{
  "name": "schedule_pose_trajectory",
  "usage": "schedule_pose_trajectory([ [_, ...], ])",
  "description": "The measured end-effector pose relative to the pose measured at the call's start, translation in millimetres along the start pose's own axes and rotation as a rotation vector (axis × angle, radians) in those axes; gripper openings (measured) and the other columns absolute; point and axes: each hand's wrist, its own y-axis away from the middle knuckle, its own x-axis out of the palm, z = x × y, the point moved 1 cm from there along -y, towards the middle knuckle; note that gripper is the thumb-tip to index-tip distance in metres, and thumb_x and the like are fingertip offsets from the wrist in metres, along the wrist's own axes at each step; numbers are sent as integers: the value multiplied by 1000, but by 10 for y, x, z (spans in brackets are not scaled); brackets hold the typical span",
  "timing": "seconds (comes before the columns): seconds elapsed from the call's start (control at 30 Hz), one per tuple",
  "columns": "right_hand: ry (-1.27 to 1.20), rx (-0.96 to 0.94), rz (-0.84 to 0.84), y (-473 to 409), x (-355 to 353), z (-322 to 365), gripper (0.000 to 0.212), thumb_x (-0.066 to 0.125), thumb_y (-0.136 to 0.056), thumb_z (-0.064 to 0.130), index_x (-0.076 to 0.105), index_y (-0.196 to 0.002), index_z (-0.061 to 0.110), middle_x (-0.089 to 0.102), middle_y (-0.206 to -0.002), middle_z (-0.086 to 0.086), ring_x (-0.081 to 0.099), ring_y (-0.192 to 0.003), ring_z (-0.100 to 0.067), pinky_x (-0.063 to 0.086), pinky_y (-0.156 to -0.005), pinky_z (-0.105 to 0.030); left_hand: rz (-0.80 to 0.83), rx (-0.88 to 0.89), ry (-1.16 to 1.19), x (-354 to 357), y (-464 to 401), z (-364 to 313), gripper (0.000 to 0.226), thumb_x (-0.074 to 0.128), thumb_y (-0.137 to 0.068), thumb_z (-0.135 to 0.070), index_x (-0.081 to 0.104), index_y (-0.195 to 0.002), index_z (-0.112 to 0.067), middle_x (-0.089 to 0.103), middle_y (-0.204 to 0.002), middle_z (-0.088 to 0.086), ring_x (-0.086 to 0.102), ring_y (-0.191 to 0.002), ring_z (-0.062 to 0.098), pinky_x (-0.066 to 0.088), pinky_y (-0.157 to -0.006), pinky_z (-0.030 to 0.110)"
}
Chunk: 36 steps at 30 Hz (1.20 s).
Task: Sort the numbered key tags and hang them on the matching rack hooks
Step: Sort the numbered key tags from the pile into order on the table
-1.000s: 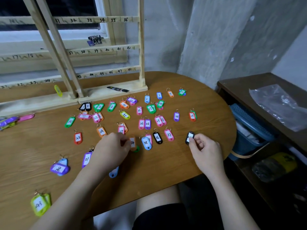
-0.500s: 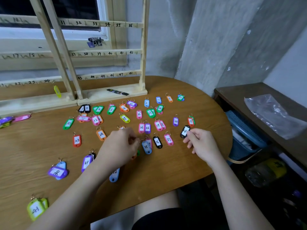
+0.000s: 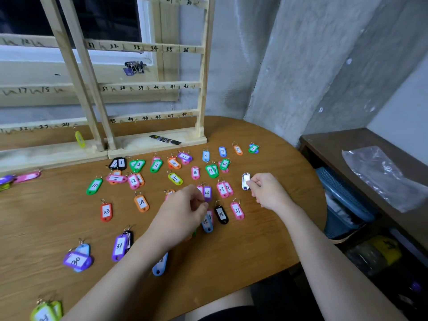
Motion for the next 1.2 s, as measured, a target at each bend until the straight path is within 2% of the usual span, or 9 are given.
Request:
schedule_pose_trajectory([
  [0.2,115,34,-10,7,-57,59,15,63,-98,37,64,-96,22,64,-96,-6,66,-60,-16,49,-44,-19,-33,1,4,-172,-17,68,7,63,-97,-30,63,-102,-24,60,-84,-13,57,-78,2,39,-58,13],
  [0.37,160,12,-14,58,-86,156,12,61,-101,31,64,-99,20,65,-87,-2,68,-66,-17,60,-57,-29,-86,-9,23,-460,84,248,5,65,-95,-28,64,-98,-24,64,-80,-8,60,-74,6,37,-56,14],
  [0.43,187,-41,-52,67,-43,279,13,61,-100,34,64,-94,23,64,-78,1,68,-70,-18,61,-65,-38,-110,-35,22,-604,152,380,4,65,-95,-27,64,-97,-24,63,-76,-10,59,-72,3,37,-55,13],
  [0.53,205,-185,-89,60,108,623,18,61,-98,38,63,-84,26,58,-60,5,62,-61,-18,57,-66,-43,-162,-105,17,-851,271,652,5,67,-92,-26,62,-93,-28,62,-76,-9,57,-70,7,36,-56,14],
  [0.6,185,-262,-79,83,249,940,20,59,-99,40,64,-87,25,55,-56,5,56,-57,-18,56,-64,-43,-185,-142,12,-1026,369,822,8,68,-92,-24,62,-91,-29,62,-76,-8,56,-70,6,38,-58,16],
  [0.9,16,-577,146,281,1353,2459,15,60,-98,37,66,-89,26,63,-69,9,57,-71,-16,52,-67,-35,-372,-362,-80,-1853,1044,1770,3,67,-91,-22,65,-91,-24,62,-75,-9,55,-69,3,36,-56,13],
  [1.03,35,-713,267,511,1884,3033,15,60,-99,33,67,-96,21,60,-73,13,58,-74,-14,47,-68,-32,-505,-499,-162,-2103,1386,2326,7,66,-91,-24,62,-96,-24,62,-77,-7,59,-73,15,42,-65,30],
  [1.13,73,-780,321,621,2263,3332,11,59,-100,34,65,-100,24,61,-79,12,57,-84,-16,52,-75,-36,-608,-457,-231,-2234,1595,2596,18,71,-88,-25,60,-102,-26,60,-93,-3,61,-88,21,51,-78,36],
  [1.2,110,-831,314,642,2486,3475,13,58,-100,33,65,-106,24,59,-90,10,57,-91,-17,54,-82,-40,-666,-427,-280,-2296,1650,2683,29,75,-84,-23,63,-111,-21,56,-103,-1,57,-98,21,49,-88,38],
])
